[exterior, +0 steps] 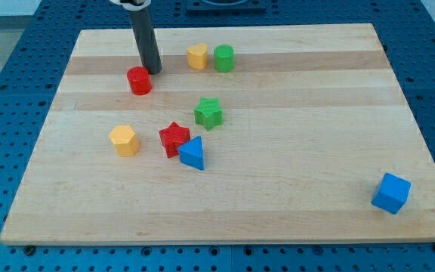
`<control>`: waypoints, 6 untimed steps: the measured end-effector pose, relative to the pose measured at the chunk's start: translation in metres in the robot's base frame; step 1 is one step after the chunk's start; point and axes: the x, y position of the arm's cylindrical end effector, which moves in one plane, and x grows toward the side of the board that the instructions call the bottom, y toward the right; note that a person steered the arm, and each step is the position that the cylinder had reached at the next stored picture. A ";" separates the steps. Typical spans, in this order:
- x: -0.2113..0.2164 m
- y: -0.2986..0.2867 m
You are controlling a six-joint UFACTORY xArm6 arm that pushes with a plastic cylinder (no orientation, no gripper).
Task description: Push yellow heart towards green star
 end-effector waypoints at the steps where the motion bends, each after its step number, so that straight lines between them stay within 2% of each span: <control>1: -0.057 0.017; 2: -0.095 0.056; 3: -0.066 0.075; 4: -0.009 0.075; 6: 0.141 0.064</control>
